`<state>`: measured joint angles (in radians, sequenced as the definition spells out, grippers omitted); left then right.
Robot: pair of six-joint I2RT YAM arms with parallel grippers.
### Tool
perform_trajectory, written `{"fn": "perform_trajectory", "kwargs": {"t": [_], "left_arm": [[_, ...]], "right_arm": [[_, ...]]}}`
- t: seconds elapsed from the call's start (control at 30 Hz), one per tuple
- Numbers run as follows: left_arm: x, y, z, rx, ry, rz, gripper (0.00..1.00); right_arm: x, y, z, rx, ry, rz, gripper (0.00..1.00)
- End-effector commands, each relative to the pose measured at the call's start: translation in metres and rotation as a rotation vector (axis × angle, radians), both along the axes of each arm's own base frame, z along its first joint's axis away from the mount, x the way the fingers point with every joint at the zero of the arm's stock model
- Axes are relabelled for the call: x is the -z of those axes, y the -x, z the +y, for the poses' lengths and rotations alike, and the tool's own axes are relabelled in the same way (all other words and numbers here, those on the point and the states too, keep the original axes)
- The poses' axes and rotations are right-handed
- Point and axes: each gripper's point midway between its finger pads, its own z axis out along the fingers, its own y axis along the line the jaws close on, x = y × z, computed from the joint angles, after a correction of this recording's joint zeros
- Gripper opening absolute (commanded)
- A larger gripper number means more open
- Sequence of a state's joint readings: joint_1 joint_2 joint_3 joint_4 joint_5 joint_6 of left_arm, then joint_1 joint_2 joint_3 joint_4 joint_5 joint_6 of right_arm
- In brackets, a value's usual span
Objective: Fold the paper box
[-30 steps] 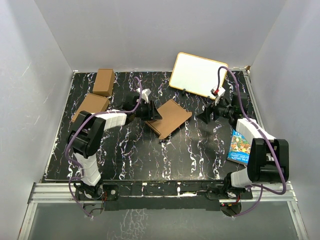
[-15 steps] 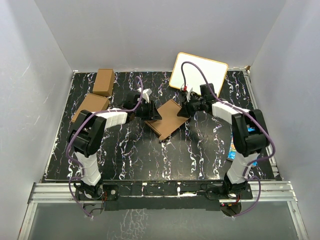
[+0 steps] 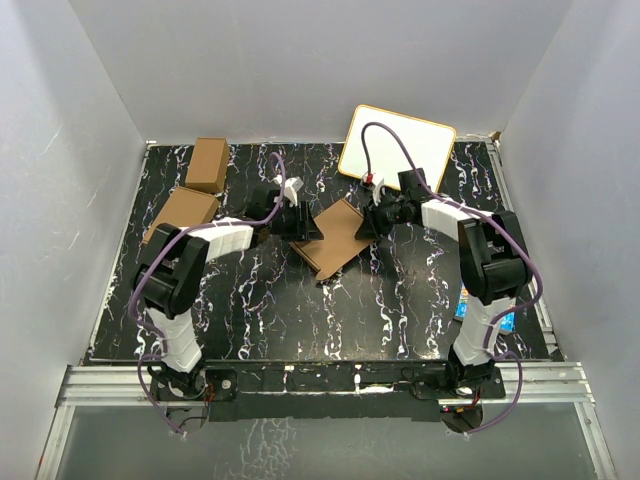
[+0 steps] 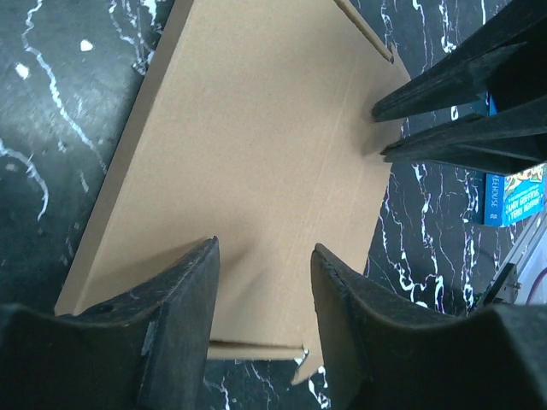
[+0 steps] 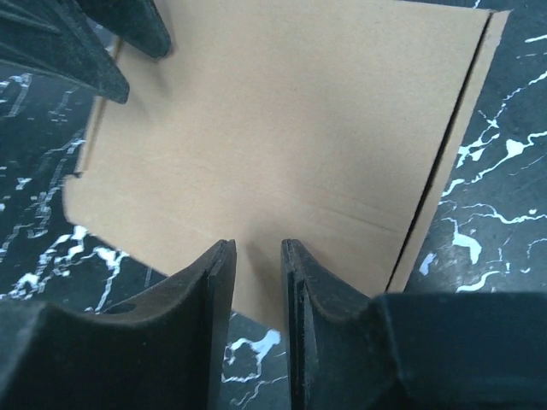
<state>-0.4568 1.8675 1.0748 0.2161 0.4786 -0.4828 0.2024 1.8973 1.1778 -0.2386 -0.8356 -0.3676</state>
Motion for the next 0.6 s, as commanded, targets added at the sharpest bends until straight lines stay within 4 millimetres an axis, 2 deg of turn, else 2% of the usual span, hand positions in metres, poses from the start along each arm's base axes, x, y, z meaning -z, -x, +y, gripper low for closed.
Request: {"fn": "perform_trajectory", "kwargs": {"t": [0.0, 0.1, 0.2, 0.3, 0.37, 0.5, 0.57], "left_arm": [[-0.056, 0.001, 0.01, -0.03, 0.016, -0.138, 0.47], [-0.083, 0.005, 0.018, -0.059, 0.036, -0.219, 0.49], [-0.101, 0.015, 0.03, -0.095, 0.047, -0.29, 0.53], [-0.112, 0.025, 0.044, -0.143, 0.062, -0.354, 0.62], [-0.124, 0.033, 0.053, -0.173, 0.081, -0.407, 0.72], [-0.123, 0.044, 0.074, -0.271, 0.101, -0.435, 0.97], [-0.12, 0.049, 0.082, -0.324, 0.123, -0.421, 0.97]], "right_arm": [[-0.067, 0.004, 0.0, -0.058, -0.119, -0.125, 0.35], [-0.083, 0.004, -0.006, -0.049, -0.133, -0.168, 0.4], [-0.092, -0.001, -0.015, -0.016, -0.112, -0.213, 0.44], [-0.107, -0.009, -0.026, 0.034, -0.082, -0.282, 0.5], [-0.116, -0.016, -0.033, 0.069, -0.062, -0.336, 0.61], [-0.131, -0.025, -0.043, 0.085, -0.057, -0.434, 0.97], [-0.135, -0.028, -0.046, 0.093, -0.101, -0.421, 1.0]]}}
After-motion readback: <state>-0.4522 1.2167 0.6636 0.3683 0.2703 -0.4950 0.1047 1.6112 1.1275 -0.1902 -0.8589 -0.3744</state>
